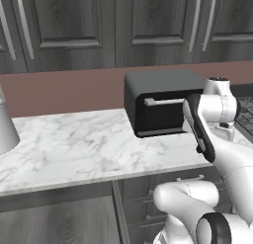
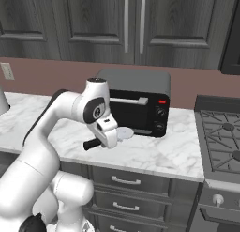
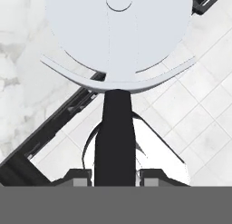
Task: Take the pizza cutter from the drawer on the left and place it on the dining counter for cutting.
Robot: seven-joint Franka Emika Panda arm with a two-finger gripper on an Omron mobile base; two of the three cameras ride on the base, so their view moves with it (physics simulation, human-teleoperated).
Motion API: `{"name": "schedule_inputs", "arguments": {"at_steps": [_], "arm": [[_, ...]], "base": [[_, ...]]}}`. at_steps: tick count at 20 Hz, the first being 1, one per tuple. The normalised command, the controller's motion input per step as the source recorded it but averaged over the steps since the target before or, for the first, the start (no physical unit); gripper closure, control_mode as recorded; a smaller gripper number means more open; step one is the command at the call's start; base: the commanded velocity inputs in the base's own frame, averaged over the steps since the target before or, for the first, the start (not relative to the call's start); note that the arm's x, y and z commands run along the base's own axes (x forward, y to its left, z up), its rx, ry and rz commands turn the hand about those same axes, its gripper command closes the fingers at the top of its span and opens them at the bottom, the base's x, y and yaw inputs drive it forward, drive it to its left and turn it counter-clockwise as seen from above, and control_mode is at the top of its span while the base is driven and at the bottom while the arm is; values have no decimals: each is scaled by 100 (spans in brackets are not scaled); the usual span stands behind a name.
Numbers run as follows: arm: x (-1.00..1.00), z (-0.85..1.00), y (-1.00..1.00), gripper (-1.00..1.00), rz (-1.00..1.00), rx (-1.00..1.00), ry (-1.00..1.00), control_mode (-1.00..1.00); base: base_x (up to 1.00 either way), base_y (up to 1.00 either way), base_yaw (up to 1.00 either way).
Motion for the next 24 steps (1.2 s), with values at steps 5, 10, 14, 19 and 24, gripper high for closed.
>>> {"name": "schedule_inputs", "arguments": {"at_steps": [5,10,14,19,24], "arm": [[14,0,5,100,19,0,0,-100],[0,0,1,100,30,0,0,-100],[0,0,0,100,34,0,0,-100],[0,0,1,100,33,0,-4,-100],[-2,0,0,100,24,0,-5,-100]], "base": [[0,0,0],[0,0,0],[0,0,0],[0,0,0],[0,0,0]]}}
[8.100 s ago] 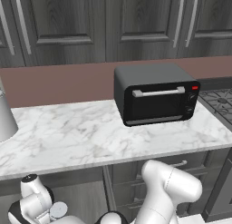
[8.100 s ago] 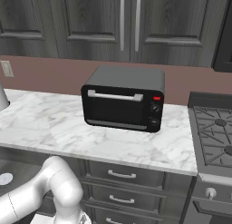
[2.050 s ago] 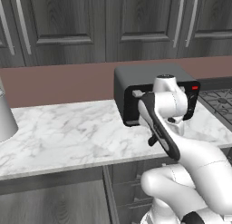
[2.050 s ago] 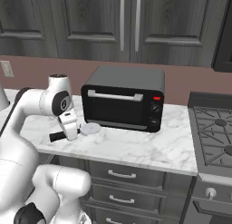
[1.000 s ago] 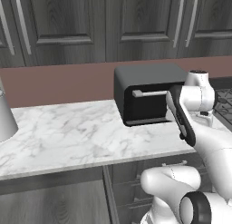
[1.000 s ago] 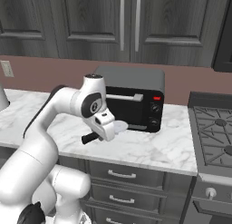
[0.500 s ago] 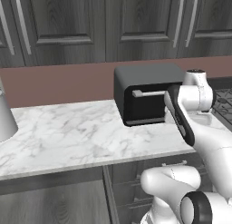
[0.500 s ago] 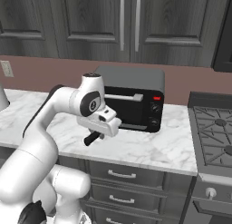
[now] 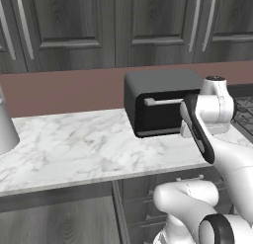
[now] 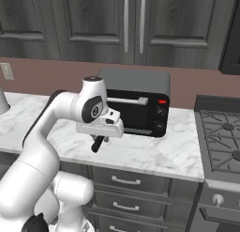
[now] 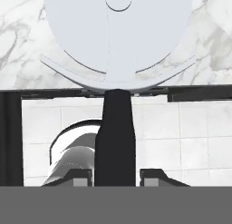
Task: Take the pizza cutter from the drawer on the left and place it on the dining counter for cutting.
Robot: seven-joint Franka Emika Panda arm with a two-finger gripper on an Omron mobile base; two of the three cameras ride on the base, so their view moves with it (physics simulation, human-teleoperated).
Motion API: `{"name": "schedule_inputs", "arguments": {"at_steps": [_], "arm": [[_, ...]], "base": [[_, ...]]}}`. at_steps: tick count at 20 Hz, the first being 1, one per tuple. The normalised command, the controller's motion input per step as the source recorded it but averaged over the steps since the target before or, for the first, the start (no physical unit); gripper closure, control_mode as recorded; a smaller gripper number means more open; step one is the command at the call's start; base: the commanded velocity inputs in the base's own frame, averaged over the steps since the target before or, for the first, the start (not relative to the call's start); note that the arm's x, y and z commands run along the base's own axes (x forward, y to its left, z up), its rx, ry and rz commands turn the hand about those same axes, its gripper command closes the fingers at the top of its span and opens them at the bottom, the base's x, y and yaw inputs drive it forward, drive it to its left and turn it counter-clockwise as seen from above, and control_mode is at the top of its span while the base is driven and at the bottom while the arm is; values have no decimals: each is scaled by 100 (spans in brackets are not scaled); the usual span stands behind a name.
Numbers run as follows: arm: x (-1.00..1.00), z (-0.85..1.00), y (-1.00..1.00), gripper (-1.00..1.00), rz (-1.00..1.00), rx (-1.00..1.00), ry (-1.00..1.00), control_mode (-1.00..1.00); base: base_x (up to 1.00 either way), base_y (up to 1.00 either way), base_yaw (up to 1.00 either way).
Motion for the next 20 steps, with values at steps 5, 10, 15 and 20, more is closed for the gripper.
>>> {"name": "schedule_inputs", "arguments": {"at_steps": [5,10,15,20], "arm": [[0,0,0,100,6,0,0,-100],[0,0,0,100,0,0,0,-100],[0,0,0,100,0,0,0,100],[0,0,0,100,0,0,0,100]], "base": [[0,0,0],[0,0,0],[0,0,0],[0,-5,-2]]}}
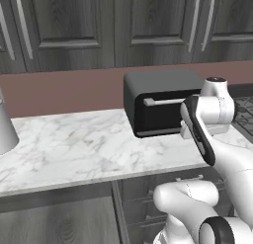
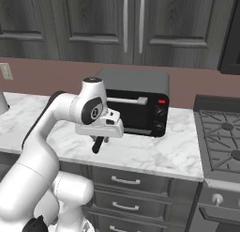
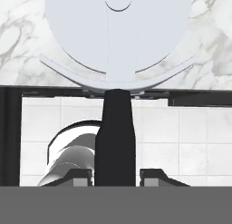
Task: Take the pizza cutter from the drawer on the left and place it on the dining counter for cutting.
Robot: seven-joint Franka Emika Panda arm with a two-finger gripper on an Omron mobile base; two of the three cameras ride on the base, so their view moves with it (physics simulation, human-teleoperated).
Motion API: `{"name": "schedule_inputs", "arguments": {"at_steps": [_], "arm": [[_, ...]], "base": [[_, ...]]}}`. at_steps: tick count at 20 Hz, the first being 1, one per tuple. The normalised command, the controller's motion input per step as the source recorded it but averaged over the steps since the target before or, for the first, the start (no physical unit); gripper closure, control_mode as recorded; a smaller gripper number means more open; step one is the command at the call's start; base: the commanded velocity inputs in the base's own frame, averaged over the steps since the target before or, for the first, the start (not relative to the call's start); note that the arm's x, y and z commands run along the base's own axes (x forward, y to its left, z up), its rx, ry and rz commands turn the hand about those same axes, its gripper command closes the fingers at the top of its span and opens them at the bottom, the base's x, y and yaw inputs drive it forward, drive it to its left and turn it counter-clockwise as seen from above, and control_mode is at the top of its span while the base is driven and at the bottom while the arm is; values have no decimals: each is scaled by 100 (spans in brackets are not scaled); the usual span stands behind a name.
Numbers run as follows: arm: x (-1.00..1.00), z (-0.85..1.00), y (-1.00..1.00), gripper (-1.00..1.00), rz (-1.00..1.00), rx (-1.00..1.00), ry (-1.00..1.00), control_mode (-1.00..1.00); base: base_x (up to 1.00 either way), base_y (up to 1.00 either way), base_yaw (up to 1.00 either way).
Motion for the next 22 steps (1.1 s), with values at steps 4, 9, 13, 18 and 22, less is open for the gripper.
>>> {"name": "schedule_inputs", "arguments": {"at_steps": [4,9,13,18,22], "arm": [[0,0,0,100,0,0,0,100],[0,0,0,100,0,0,0,100],[0,0,0,100,0,0,0,100],[0,0,0,100,0,0,0,100],[0,0,0,100,0,0,0,100]], "base": [[-3,-49,-27],[0,-66,-65],[0,-47,-84],[0,-39,-86],[0,-28,-89]]}}
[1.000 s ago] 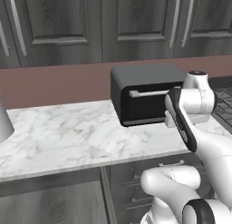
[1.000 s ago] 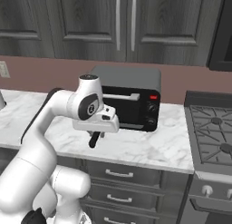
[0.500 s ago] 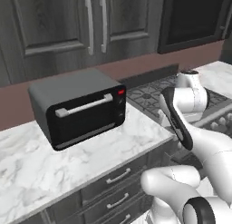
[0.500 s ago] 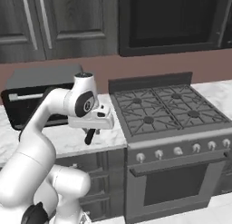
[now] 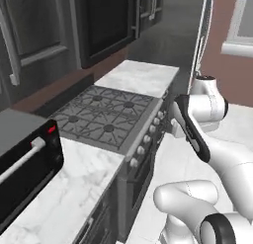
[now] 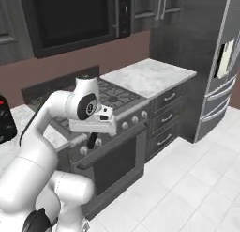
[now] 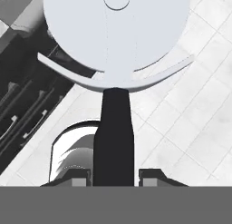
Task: Take the pizza cutter from the drawer on the left and place it on the dining counter for cutting.
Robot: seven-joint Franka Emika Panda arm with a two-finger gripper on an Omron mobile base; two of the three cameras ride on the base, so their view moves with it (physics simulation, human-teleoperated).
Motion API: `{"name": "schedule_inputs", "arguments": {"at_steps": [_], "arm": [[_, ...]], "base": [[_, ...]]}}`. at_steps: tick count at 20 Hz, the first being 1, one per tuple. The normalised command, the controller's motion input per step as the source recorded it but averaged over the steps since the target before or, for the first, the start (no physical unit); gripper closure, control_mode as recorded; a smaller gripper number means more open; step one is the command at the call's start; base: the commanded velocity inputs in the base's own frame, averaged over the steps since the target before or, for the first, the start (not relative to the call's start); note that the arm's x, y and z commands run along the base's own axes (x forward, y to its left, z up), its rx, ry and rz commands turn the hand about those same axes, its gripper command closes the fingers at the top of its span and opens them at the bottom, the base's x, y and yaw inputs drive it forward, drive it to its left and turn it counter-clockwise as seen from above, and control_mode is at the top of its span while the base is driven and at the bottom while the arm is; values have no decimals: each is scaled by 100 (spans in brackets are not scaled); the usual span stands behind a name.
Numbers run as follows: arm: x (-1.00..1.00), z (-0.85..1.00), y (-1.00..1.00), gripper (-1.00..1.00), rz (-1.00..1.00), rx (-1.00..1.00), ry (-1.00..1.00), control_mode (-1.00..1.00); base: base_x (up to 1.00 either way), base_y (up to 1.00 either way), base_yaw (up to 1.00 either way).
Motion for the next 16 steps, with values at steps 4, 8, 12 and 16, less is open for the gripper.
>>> {"name": "schedule_inputs", "arguments": {"at_steps": [4,8,12,16], "arm": [[0,0,0,100,0,0,0,100],[0,0,0,100,0,0,0,100],[0,0,0,100,0,0,0,100],[0,0,0,100,0,0,0,100]], "base": [[0,-22,-90],[0,-17,-90],[0,-14,-90],[0,-17,-86]]}}
